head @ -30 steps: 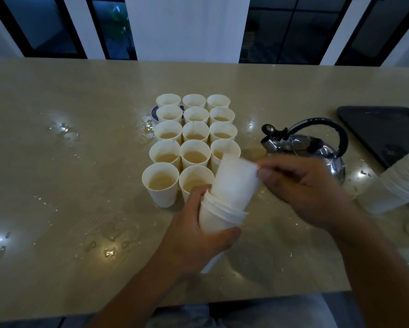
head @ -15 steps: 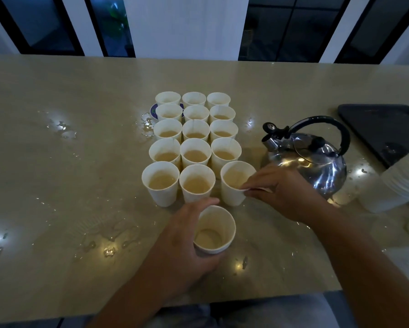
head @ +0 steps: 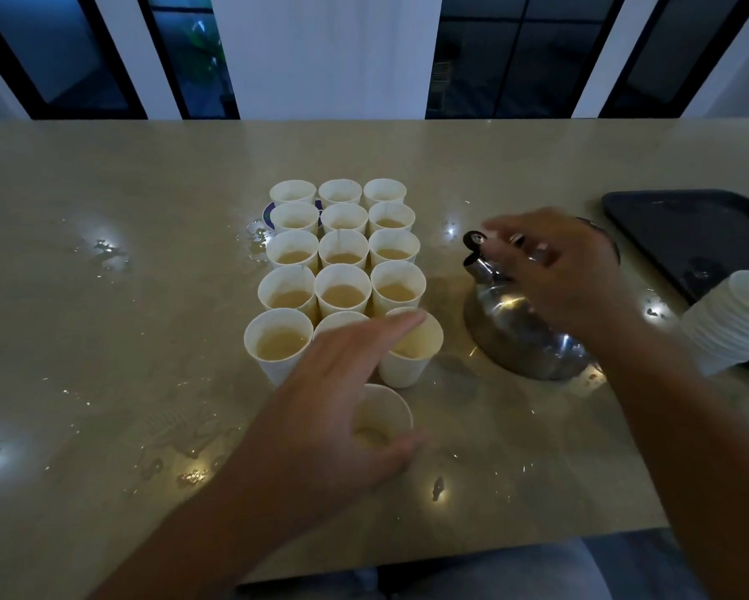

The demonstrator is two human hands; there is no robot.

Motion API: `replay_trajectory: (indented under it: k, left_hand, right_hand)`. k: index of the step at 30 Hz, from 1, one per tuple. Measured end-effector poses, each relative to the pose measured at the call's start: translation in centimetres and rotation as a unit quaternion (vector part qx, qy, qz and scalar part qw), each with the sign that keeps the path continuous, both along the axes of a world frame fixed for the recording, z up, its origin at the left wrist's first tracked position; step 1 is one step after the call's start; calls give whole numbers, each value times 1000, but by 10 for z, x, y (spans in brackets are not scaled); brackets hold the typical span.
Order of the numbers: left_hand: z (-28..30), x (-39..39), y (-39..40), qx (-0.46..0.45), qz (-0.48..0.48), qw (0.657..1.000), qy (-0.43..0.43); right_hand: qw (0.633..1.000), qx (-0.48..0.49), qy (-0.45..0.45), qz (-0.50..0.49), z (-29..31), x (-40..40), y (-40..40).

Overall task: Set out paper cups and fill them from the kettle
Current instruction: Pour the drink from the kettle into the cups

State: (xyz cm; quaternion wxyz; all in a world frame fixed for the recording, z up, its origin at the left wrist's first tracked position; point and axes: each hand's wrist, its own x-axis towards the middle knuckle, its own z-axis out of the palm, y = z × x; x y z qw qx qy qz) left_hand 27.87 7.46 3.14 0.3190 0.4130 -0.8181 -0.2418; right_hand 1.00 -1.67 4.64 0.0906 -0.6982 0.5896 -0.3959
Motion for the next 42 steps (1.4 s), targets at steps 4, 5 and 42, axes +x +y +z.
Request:
replay_trajectory:
  k: [4, 5, 42]
  left_hand:
    - [35, -35, -56, -1, -20, 999, -30]
    - [41, -47, -72, 4, -25, 999, -36]
    - [45, -119, -188, -35, -109, 966, -230]
  right_hand:
    - [995, -33, 62, -76, 9, -35, -33]
    - [993, -24, 74, -85, 7, -42, -40]
    - [996, 83, 11, 16, 36, -43, -34]
